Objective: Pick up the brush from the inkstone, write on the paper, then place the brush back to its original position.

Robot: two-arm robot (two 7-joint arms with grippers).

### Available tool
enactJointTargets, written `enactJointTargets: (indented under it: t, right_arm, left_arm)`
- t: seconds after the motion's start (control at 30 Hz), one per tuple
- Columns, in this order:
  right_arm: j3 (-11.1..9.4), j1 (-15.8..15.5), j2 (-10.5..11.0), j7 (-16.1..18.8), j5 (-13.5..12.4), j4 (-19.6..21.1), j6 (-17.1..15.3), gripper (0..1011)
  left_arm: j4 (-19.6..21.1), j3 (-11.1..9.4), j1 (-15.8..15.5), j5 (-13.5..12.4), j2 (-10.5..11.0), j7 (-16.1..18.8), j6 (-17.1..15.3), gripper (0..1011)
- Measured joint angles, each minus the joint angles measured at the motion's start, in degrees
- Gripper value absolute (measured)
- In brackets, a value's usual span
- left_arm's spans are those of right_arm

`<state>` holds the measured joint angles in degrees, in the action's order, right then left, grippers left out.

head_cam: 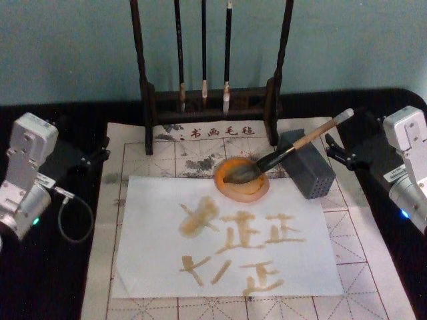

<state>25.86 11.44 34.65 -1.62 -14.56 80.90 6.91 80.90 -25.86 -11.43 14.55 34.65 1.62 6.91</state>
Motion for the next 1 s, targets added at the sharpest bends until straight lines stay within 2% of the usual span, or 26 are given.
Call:
enactJointTargets:
  t: [1.0]
  right_arm:
    - [0.0, 0.0, 0.0, 0.0, 0.01, 0.0, 0.0, 1002]
  left_arm:
    - [0.0, 0.0, 0.0, 0.0, 0.0, 0.0, 0.0, 1001]
